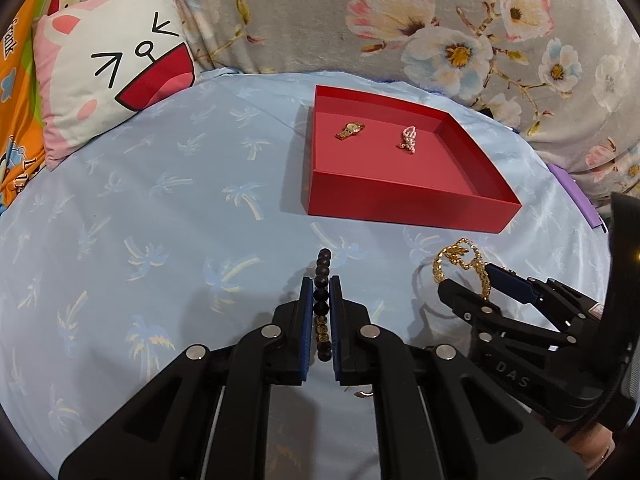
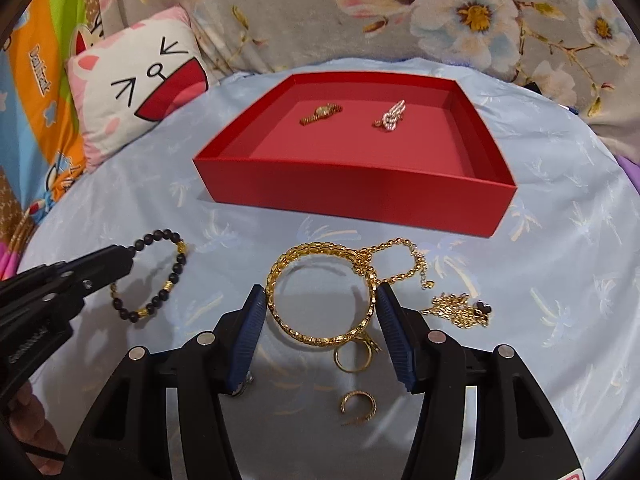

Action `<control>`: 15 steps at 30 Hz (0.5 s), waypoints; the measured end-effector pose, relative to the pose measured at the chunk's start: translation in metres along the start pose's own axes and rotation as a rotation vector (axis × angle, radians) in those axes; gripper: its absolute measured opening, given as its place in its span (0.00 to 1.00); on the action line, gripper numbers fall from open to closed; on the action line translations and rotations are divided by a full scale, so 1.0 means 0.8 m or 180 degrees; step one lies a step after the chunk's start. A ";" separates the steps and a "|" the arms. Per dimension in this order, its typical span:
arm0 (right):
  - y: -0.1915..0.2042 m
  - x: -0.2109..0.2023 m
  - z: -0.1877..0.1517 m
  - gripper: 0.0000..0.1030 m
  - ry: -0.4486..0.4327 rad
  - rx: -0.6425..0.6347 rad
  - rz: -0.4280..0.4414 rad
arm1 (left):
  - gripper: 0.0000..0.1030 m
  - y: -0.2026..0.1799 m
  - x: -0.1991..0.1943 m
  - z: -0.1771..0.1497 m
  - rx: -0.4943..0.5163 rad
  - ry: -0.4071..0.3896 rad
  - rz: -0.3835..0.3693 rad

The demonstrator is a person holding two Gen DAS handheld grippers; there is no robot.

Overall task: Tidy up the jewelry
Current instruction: 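Grasp the gold chain bangle with the right tool while the left tool holds the bracelet, then lower bracelet and bangle into the red box and open both tools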

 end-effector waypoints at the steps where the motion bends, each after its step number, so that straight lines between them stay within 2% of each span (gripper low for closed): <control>1: -0.001 -0.008 -0.001 0.54 -0.0027 0.0011 0.0006 | 0.07 -0.003 -0.002 0.000 0.0005 -0.0010 -0.0015; 15: -0.039 -0.084 -0.027 0.54 -0.0240 0.0303 0.0019 | 0.07 -0.045 -0.040 0.022 0.0153 -0.0175 -0.0218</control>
Point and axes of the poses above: each gripper's, at about its wrist camera, not at the fingertips, and x roughly the way its jaws point, y to its left, z to its top, the point moved 2 cm from there along x, roughly the way its jaws point, and after that the axes turned 3 degrees about y, right-handed, at the moved point
